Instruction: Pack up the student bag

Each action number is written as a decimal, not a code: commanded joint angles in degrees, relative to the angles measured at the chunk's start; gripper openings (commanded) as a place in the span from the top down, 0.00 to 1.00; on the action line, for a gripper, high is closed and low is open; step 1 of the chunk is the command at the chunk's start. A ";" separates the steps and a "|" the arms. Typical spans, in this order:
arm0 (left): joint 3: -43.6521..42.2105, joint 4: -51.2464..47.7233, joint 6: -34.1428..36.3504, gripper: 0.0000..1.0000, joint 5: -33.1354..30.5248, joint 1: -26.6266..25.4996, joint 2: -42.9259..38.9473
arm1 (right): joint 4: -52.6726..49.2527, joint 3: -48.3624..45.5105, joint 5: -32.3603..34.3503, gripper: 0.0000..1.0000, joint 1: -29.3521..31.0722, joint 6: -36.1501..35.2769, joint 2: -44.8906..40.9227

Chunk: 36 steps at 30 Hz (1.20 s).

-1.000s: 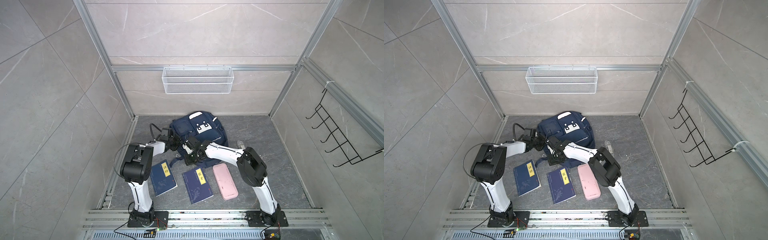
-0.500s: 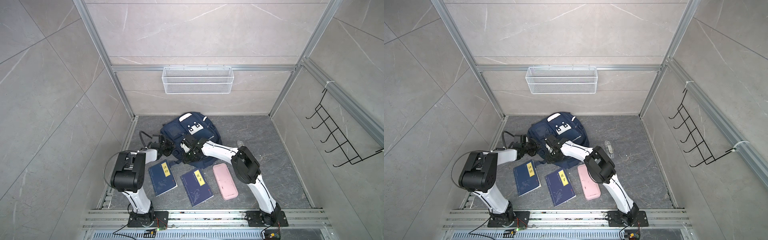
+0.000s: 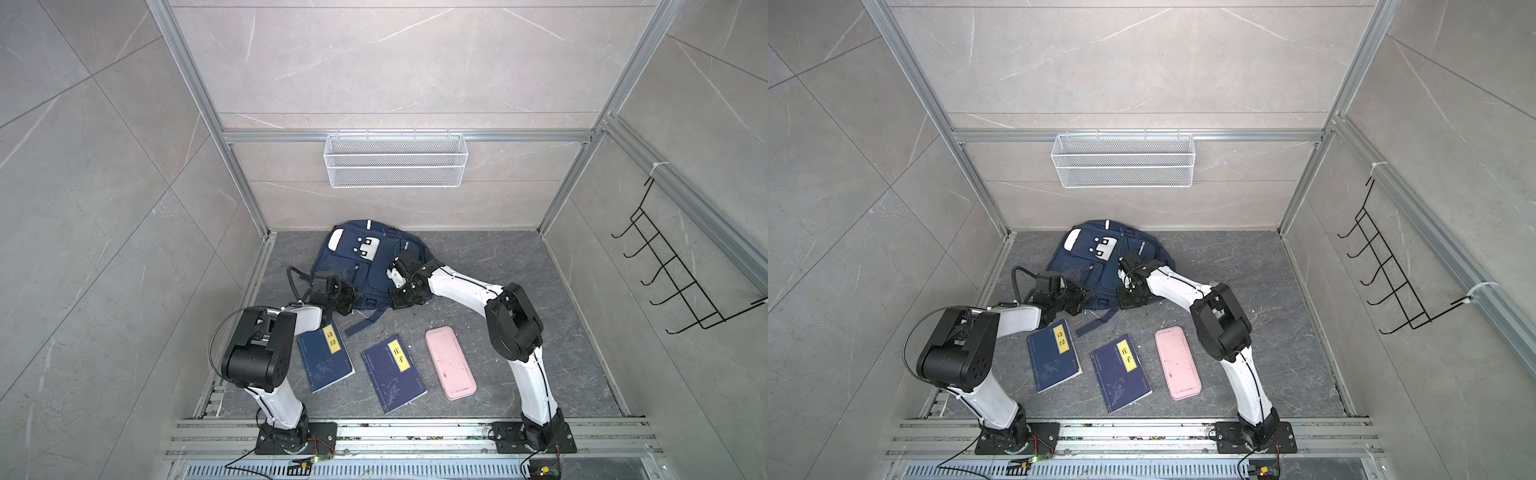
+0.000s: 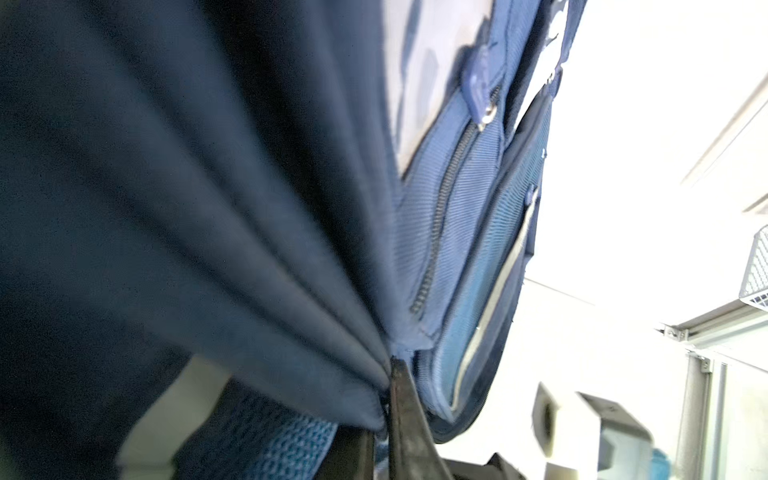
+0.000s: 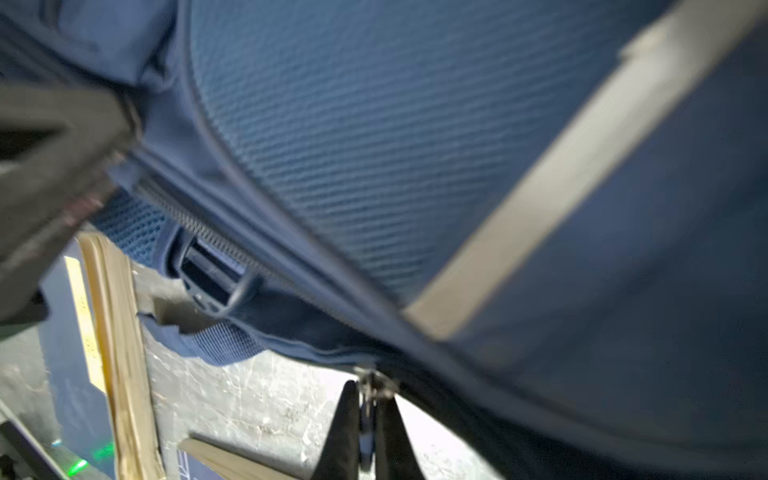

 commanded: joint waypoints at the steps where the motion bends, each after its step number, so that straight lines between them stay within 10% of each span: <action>1: 3.39 3.15 -2.27 0.92 0.66 -1.19 0.31 | 0.65 -1.61 0.10 1.00 4.27 -0.50 -2.34; 25: 4.74 0.54 -2.30 0.95 -0.66 -2.29 -1.76 | 0.77 20.11 -2.44 0.99 9.32 9.24 11.84; 36: 8.29 -14.04 9.70 0.93 0.85 -1.31 -2.10 | 8.37 -6.15 2.36 0.54 8.88 7.83 -7.96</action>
